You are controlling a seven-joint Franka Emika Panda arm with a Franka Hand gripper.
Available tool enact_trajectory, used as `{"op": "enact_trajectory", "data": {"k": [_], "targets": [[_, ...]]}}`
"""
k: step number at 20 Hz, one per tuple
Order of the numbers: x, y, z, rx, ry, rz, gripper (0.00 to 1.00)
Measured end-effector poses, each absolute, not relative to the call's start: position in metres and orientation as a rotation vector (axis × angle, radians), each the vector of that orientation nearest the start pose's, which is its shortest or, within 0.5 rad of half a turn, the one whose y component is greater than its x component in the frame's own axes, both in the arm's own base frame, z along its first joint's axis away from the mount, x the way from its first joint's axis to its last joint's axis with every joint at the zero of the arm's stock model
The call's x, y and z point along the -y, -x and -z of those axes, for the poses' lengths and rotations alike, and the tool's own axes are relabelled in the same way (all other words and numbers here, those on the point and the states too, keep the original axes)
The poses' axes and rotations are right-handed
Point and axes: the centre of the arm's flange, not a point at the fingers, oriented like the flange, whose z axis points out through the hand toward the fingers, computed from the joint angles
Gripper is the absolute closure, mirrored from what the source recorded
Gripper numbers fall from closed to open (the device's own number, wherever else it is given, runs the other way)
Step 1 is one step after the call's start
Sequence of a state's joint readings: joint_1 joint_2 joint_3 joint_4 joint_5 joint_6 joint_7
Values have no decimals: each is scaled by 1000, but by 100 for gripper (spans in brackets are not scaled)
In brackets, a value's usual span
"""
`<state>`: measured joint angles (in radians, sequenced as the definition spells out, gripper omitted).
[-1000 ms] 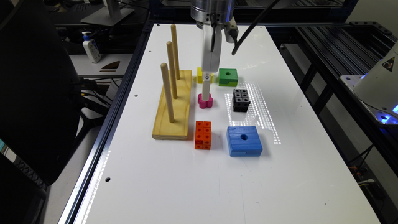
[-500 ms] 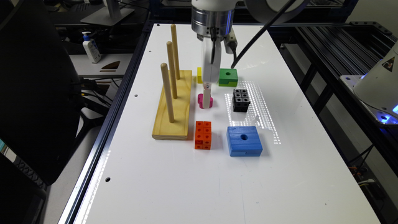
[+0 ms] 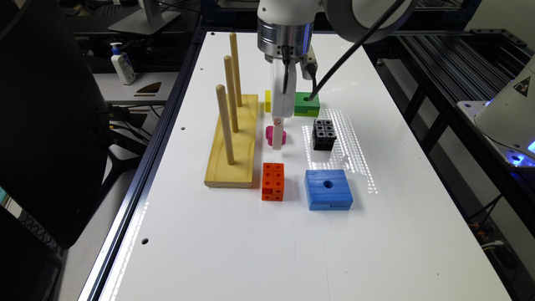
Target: Pick up pink flower.
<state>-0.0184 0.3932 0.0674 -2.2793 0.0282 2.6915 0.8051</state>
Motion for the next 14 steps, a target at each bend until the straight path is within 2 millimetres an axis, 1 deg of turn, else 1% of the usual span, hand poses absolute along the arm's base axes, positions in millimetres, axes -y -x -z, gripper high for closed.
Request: {"op": "enact_trajectory", "data": {"k": [14], "targets": [[-34,-538,-181,-1172,2865,5,0]]}}
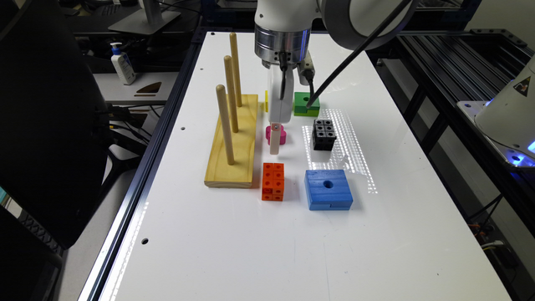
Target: Pick up pink flower.
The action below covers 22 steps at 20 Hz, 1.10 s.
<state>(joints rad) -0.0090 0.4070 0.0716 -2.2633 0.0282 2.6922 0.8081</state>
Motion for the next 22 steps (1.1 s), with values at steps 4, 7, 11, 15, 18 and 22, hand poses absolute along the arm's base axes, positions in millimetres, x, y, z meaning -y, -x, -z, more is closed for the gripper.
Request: {"op": "enact_trajectory", "data": {"k": [4,7,11,15,18,22], "targets": [[-34,-539,-172,-1172,2863,7,0],[-34,-539,-172,-1172,2863,7,0],[-34,-539,-172,-1172,2863,7,0],[-34,-539,-172,-1173,2862,7,100],[-34,-539,-172,-1173,2862,7,100],[-34,-539,-172,-1174,2863,6,100]]}}
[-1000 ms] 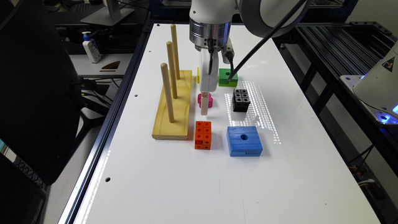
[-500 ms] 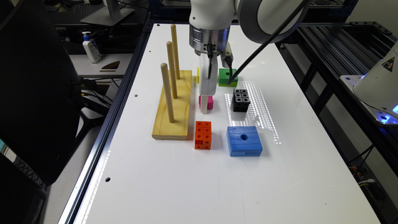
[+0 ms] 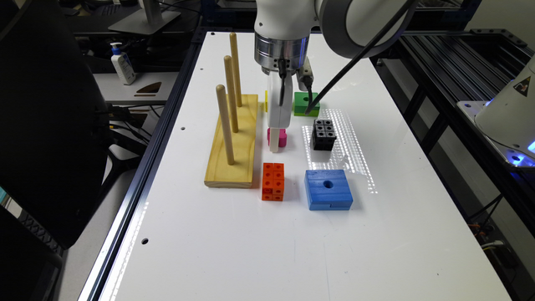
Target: Pick up pink flower.
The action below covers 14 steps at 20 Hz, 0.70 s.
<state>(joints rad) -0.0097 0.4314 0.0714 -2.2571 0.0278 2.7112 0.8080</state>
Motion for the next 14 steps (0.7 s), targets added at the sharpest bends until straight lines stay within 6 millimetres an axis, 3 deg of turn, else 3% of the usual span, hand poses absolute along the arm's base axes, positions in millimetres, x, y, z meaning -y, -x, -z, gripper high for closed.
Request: {"op": "enact_trajectory", "data": {"k": [6,14], "targets": [[-33,-539,-175,-1174,2862,10,100],[-33,-541,-205,-1173,2866,9,100]]}}
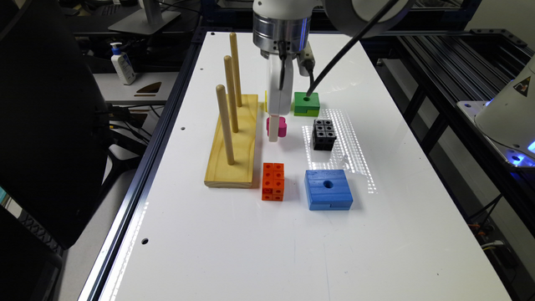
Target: Pick up pink flower.
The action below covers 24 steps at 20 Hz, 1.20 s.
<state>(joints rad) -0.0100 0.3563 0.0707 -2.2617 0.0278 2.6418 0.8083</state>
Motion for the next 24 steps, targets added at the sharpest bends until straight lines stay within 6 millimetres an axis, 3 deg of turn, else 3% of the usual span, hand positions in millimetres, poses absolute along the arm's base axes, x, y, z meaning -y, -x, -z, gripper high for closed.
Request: {"op": "enact_trajectory", "data": {"k": [5,11,16,24], "targets": [[-33,-542,-214,-1171,2864,20,100],[-33,-539,-259,-1171,2872,13,100],[-33,-539,-263,-1170,2872,17,100],[-32,-536,-297,-1169,2873,26,100]]}}
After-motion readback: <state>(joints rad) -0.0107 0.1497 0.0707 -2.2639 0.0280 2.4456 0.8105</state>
